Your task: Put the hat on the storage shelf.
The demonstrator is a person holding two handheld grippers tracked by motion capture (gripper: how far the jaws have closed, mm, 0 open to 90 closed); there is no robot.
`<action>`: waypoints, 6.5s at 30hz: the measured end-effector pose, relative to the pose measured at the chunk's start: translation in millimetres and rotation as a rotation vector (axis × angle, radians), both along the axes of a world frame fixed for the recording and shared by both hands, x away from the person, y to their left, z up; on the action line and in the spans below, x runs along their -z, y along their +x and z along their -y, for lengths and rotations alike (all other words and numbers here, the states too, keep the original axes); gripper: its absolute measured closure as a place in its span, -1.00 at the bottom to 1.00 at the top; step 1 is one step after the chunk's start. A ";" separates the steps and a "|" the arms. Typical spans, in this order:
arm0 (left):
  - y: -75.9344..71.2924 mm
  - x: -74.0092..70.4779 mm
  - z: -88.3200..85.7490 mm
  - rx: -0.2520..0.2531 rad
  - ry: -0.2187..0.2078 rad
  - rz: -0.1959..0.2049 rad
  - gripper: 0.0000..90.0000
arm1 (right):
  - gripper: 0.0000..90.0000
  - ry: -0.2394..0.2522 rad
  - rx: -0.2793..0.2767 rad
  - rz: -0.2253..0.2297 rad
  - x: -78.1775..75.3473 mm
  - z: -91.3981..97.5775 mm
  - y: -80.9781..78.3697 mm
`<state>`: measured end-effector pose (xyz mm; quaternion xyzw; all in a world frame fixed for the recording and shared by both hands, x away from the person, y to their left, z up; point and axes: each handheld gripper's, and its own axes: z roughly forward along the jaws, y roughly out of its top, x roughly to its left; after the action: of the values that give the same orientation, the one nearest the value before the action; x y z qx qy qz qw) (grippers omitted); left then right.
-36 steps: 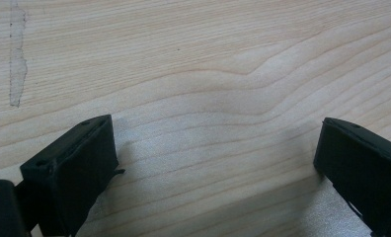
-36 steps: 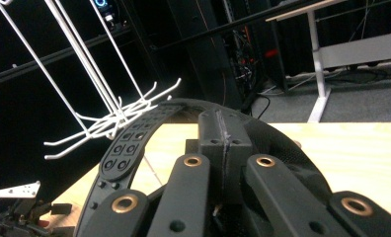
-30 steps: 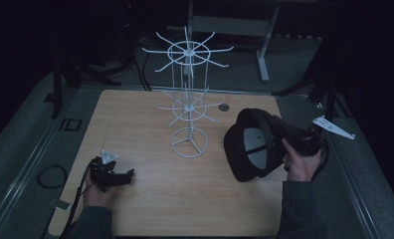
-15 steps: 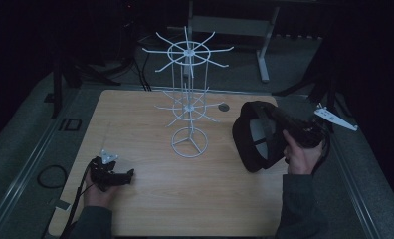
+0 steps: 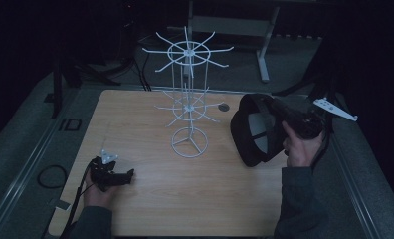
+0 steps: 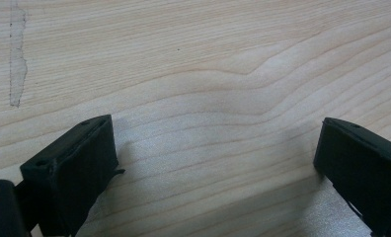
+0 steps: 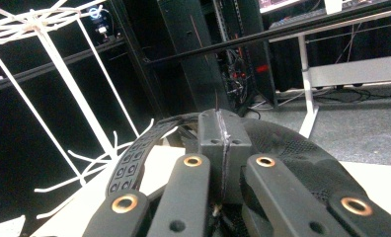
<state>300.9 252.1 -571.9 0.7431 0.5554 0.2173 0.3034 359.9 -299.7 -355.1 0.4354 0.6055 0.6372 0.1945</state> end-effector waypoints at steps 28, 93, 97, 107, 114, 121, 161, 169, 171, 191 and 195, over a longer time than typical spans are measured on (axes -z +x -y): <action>0.0 0.1 0.1 -0.001 -0.001 0.001 -0.94 | 1.00 -0.017 -0.005 0.019 -24.8 -14.0 13.4; 0.0 -0.1 0.0 0.000 -0.001 0.000 -0.93 | 1.00 -0.135 -0.011 0.094 -89.5 -56.8 40.3; 0.0 -0.2 -0.1 0.002 0.001 -0.001 -0.93 | 1.00 -0.133 -0.011 0.092 -90.7 -58.8 43.4; -0.1 -0.1 0.0 0.000 -0.001 -0.002 -0.93 | 1.00 -0.125 -0.004 0.099 -99.9 -61.3 50.2; -0.1 -0.1 0.0 0.001 0.000 -0.002 -0.93 | 1.00 -0.116 -0.003 0.100 -104.1 -63.6 53.3; -0.1 -0.1 0.0 0.001 0.000 -0.002 -0.93 | 1.00 -0.099 -0.008 0.101 -107.6 -65.2 54.6; -0.2 -0.1 0.1 0.002 0.000 -0.002 -0.93 | 1.00 -0.035 -0.018 0.116 -124.1 -71.7 61.4; -0.2 -0.2 -0.1 0.003 0.002 -0.003 -0.93 | 1.00 -0.037 -0.021 0.121 -126.9 -75.0 62.7; -0.2 -0.2 0.0 0.003 0.002 -0.003 -0.93 | 1.00 -0.040 -0.026 0.117 -126.2 -77.2 63.2; -0.1 -0.3 -0.1 0.003 0.004 -0.002 -0.93 | 1.00 -0.069 -0.055 0.084 -116.2 -102.5 76.2; -0.1 -0.2 0.0 0.002 0.001 -0.002 -0.93 | 1.00 -0.076 -0.069 0.073 -111.7 -107.5 78.1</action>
<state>300.8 252.1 -571.7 0.7440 0.5548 0.2168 0.3028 438.1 -192.2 -243.4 0.3831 0.6363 0.6355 0.2110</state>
